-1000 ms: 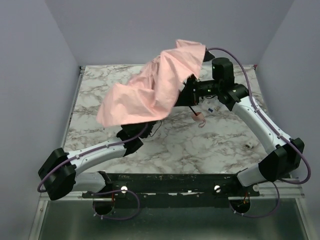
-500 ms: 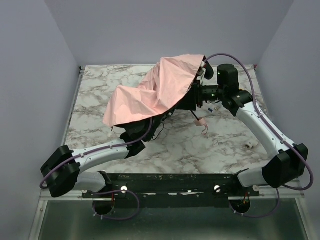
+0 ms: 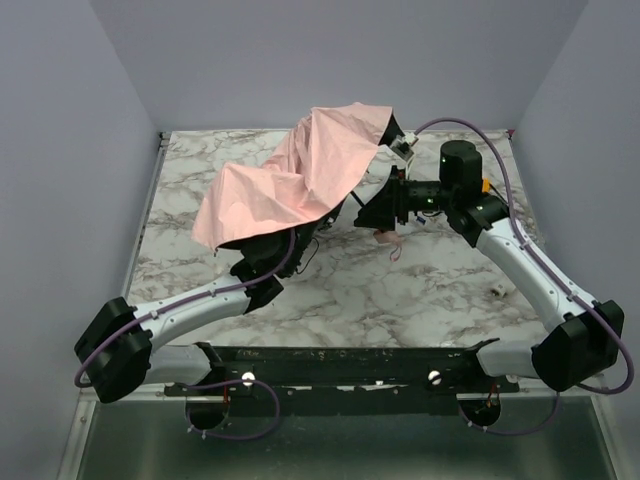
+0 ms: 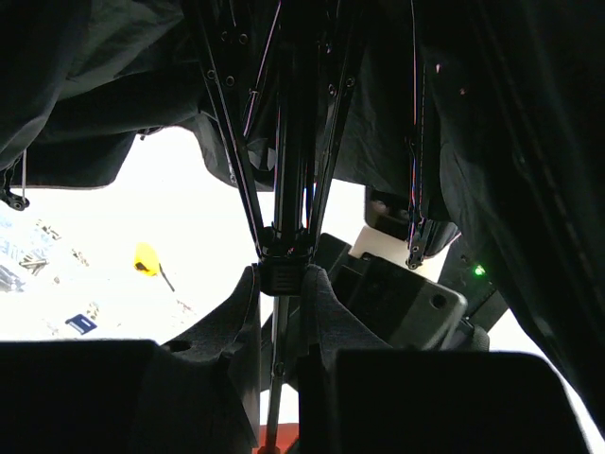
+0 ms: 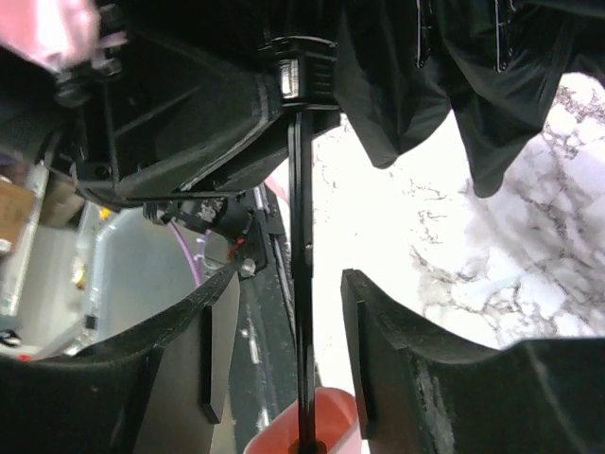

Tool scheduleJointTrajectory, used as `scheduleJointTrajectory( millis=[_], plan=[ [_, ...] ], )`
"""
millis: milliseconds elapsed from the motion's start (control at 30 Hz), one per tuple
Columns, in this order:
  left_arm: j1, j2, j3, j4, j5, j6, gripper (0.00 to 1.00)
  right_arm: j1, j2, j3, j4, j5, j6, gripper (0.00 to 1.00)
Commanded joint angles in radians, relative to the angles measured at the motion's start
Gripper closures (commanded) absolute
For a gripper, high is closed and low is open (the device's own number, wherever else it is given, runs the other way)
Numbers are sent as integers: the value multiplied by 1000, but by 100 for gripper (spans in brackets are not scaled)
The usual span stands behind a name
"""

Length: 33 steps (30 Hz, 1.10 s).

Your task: Put away the umbrella

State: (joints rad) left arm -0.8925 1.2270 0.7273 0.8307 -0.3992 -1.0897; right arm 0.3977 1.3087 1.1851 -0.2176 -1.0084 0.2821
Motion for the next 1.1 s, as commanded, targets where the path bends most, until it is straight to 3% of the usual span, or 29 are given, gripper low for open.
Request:
scheduleJointTrajectory(
  millis=[0, 100, 167, 200, 367, 633, 700, 733, 767, 867, 933, 1067],
  plan=[
    [6, 5, 52, 60, 44, 27, 100, 0, 36, -3, 68, -32, 55, 55],
    [4, 14, 50, 70, 69, 10, 100, 1, 76, 32, 49, -28, 48, 74],
    [3, 18, 50, 73, 96, -2, 100, 1, 91, 56, 41, -15, 39, 97],
    [3, 20, 50, 70, 113, -6, 100, 1, 94, 68, 36, -13, 34, 100],
    [-23, 46, 20, 79, 186, -48, 100, -2, 100, 122, 6, 6, 2, 100],
    [-56, 102, -26, 192, 240, -94, 99, -20, 72, 70, 1, 16, -32, 100],
    [-43, 75, -23, 176, 293, -54, 66, -51, 49, 65, -20, 17, -58, 100],
    [-37, 55, -20, 140, 329, -30, 53, -74, 38, 68, -30, 10, -72, 100],
    [-33, 25, -20, 98, 379, 10, 47, -108, 31, 82, -54, 2, -91, 100],
    [-35, -105, -37, -115, 527, 169, 40, -209, 31, 171, -168, -34, -207, 100],
    [-56, -219, -76, -256, 590, 291, 38, -220, 51, 279, -302, -12, -351, 100],
    [-68, -439, -182, -492, 695, 434, 34, -220, 104, 433, -420, -6, -453, 100]
  ],
)
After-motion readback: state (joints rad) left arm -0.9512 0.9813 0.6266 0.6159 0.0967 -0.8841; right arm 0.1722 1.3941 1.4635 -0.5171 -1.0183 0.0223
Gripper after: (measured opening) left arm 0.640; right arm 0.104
